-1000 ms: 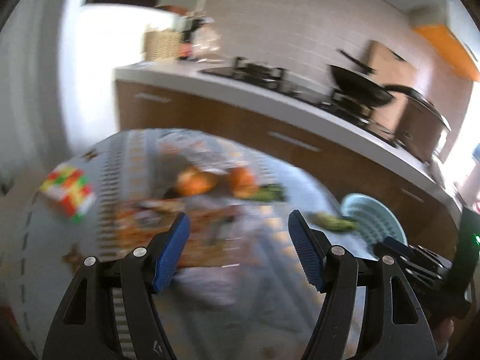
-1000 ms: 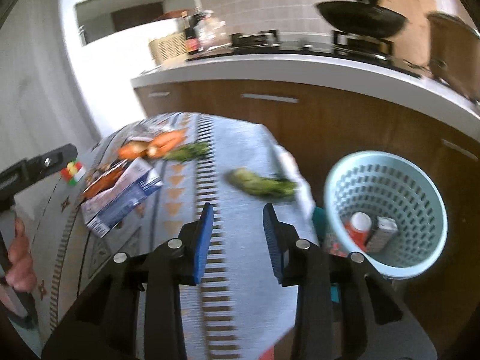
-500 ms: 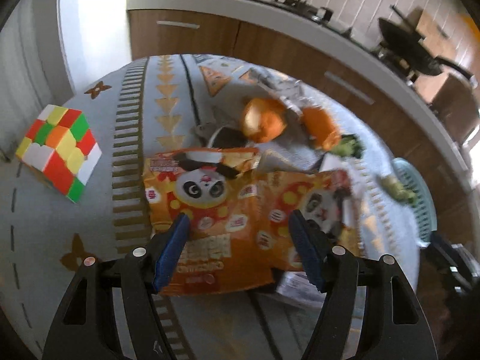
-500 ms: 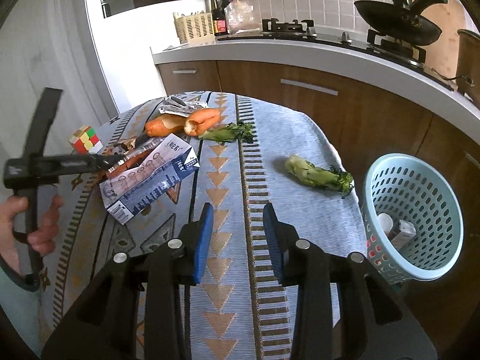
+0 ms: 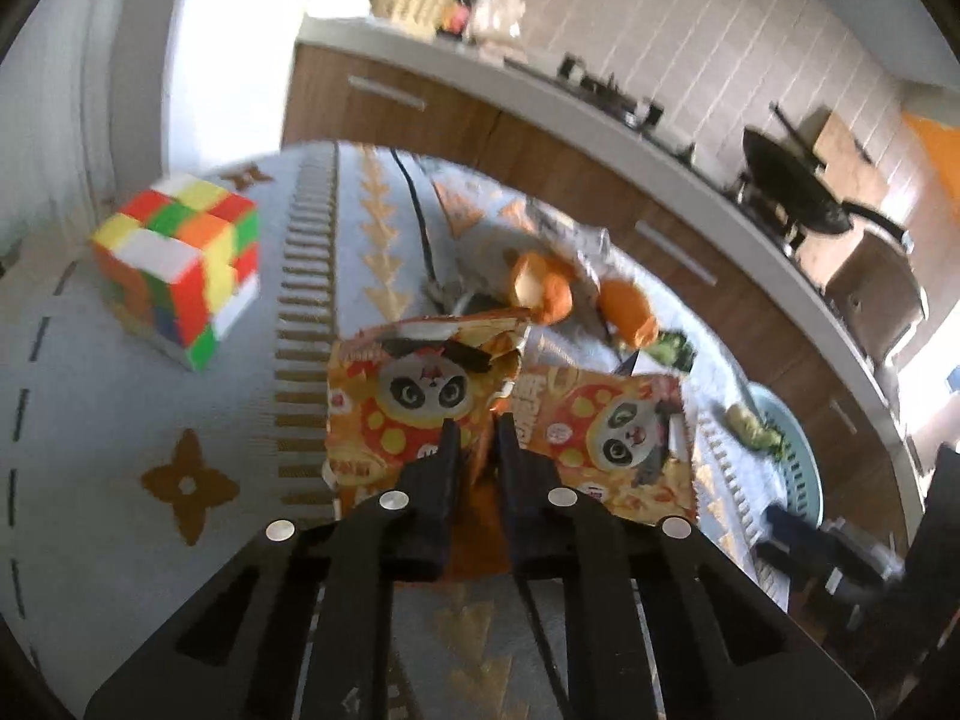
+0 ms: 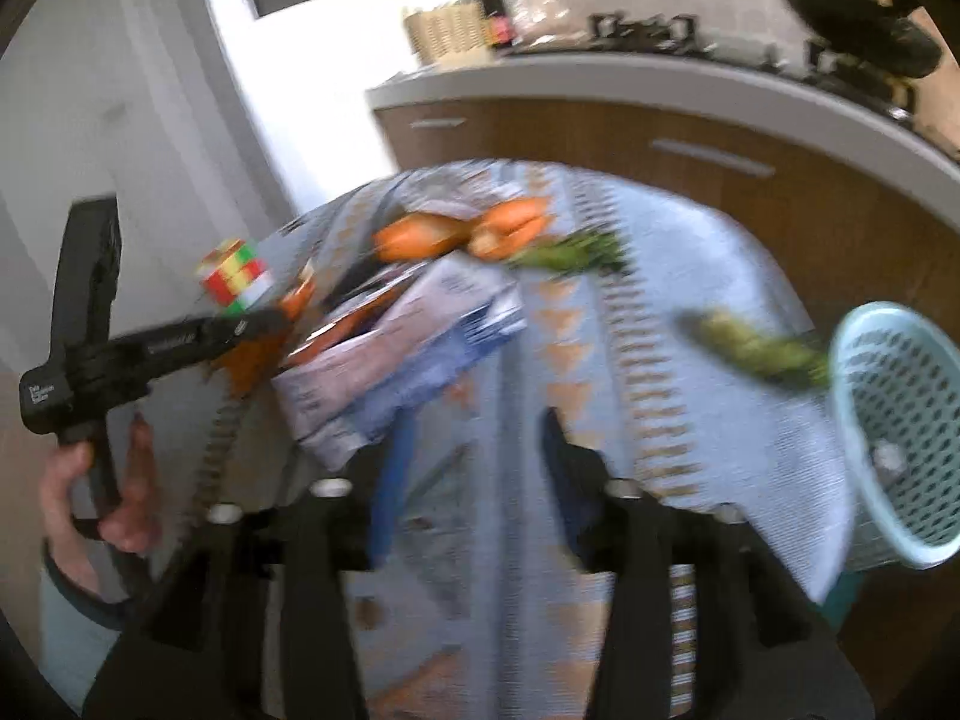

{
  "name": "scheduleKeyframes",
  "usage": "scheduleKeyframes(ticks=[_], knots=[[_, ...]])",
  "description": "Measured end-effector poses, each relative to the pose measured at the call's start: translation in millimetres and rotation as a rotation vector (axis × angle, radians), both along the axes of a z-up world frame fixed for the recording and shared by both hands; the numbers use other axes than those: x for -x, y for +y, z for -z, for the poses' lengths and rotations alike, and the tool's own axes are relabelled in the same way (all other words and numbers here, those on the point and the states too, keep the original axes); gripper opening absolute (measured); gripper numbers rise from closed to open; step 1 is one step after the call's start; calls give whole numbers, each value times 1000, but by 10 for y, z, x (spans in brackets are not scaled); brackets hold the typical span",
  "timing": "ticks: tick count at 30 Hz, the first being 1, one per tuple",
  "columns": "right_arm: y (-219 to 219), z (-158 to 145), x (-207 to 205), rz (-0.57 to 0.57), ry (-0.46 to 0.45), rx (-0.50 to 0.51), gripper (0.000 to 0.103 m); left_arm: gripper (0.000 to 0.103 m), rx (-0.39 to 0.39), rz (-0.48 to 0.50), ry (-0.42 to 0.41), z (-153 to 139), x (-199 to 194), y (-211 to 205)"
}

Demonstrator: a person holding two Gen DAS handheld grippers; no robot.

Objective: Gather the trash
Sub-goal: 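Grasp orange panda snack bag with left gripper while right gripper reaches white carton, then grasp the white milk carton with right gripper and lift it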

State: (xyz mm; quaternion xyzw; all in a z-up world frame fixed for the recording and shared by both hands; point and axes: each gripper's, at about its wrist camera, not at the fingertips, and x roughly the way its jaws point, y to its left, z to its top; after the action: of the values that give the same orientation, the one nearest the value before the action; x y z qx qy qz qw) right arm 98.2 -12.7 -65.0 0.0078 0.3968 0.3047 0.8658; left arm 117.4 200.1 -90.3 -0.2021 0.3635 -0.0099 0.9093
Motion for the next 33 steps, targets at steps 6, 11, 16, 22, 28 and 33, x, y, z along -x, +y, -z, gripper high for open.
scheduleKeyframes(ticks=[6,11,16,22,28,33], knots=[[578,105,101,-22,40,64,59,10,51,-37,-112,-25,218,115],[696,209,91,59,-36,206,58,10,48,-31,-114,26,216,114],[234,207,-33,222,-45,216,58,10,-5,-45,-121,0,243,42],[-241,137,-172,304,-28,193,58,10,82,-49,-114,53,248,198],[-122,69,-134,181,-30,115,64,10,76,-72,-112,65,258,196],[205,132,-349,175,-60,218,85,9,94,-75,-135,57,307,222]])
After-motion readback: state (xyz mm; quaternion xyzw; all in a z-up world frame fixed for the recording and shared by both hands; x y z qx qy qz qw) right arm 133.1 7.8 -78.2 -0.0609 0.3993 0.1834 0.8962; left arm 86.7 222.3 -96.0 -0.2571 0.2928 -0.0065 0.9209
